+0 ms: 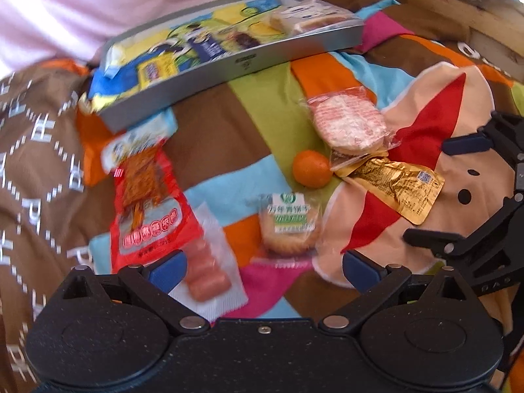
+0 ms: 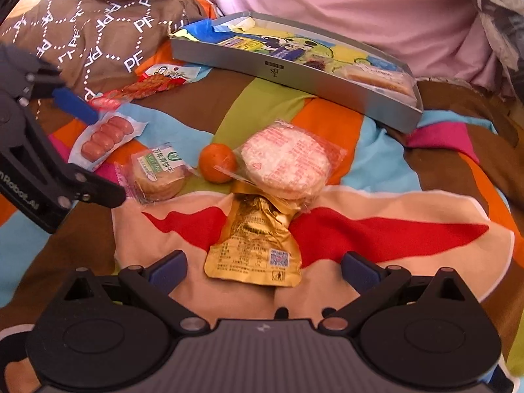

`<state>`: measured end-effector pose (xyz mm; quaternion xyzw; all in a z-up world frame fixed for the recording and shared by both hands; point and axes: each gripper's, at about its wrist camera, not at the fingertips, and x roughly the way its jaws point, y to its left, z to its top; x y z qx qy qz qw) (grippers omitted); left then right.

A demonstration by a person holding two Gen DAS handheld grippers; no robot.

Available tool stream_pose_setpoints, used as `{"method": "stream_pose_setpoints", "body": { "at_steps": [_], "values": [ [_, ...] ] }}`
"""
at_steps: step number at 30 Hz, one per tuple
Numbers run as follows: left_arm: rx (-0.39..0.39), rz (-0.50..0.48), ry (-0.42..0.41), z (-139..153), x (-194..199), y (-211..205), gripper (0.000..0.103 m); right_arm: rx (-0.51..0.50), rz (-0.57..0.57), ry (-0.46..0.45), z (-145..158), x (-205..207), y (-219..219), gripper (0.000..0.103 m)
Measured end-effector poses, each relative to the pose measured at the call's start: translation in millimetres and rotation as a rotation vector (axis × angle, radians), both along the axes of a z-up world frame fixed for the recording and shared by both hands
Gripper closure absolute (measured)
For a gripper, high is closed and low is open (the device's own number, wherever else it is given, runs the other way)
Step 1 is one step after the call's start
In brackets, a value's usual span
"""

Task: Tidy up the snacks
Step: 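Grasp the round WUTANG biscuit pack with the left tool while the right tool grasps the gold foil pack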

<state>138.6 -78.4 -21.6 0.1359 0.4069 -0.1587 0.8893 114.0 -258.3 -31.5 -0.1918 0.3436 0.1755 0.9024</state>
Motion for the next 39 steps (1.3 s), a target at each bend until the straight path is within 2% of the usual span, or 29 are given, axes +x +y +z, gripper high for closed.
{"method": "stream_pose_setpoints", "body": {
  "at_steps": [8, 10, 14, 18, 20, 24, 26, 29, 32, 35, 37, 39],
  "values": [
    [0.127, -0.12, -0.061, -13, 3, -28, 0.007, -0.061, 0.025, -0.073, -10, 1, 10, 0.0],
    [0.136, -0.133, -0.057, -16, 7, -31, 0.008, -0.056, 0.027, -0.077, -11, 2, 9, 0.0],
    [0.112, -0.133, -0.044, -18, 16, -29, 0.018, -0.028, 0.038, -0.075, -13, 5, 5, 0.002],
    [0.086, -0.133, -0.036, -22, 22, -25, 0.028, -0.017, 0.063, -0.076, -13, 6, 5, 0.009],
    [0.085, -0.126, -0.026, -24, 25, -25, 0.038, -0.01, 0.079, -0.068, -13, 8, 5, 0.014],
    [0.071, -0.128, -0.027, -26, 30, -26, 0.043, 0.036, 0.109, -0.015, -12, 17, 4, 0.029],
    [0.072, -0.135, -0.032, -26, 31, -28, 0.047, 0.064, 0.103, 0.016, -12, 23, 3, 0.032],
    [0.058, -0.13, -0.029, -27, 34, -30, 0.05, 0.117, 0.086, 0.062, -11, 29, -2, 0.036],
    [0.029, -0.118, -0.018, -26, 35, -27, 0.052, 0.124, 0.089, 0.069, -10, 28, -4, 0.039],
    [-0.004, -0.104, 0.001, -25, 34, -23, 0.052, 0.122, 0.098, 0.075, -10, 23, -4, 0.045],
    [-0.017, -0.1, 0.013, -24, 31, -22, 0.052, 0.117, 0.115, 0.083, -9, 17, -3, 0.054],
    [-0.026, -0.104, 0.023, -23, 27, -21, 0.052, 0.109, 0.132, 0.088, -7, 11, -1, 0.057]
  ]
}}
